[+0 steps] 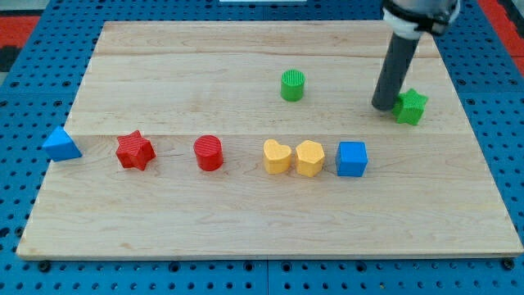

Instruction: Place the green star horizontal right to the blue cube

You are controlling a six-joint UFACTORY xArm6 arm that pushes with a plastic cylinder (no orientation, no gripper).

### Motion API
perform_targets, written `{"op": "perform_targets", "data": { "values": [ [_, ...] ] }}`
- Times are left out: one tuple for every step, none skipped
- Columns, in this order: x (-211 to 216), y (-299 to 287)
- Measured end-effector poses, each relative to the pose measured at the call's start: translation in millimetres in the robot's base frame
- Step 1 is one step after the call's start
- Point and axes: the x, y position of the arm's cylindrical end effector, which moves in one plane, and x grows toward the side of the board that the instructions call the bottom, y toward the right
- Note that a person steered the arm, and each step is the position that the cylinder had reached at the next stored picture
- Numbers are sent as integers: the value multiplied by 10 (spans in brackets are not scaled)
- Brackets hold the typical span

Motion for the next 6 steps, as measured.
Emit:
{"op": "perform_targets", "data": {
  "values": [
    [-258, 38],
    [-556, 186],
    [-389, 512],
    [87, 507],
    [474, 418],
    [525, 449]
  ]
}}
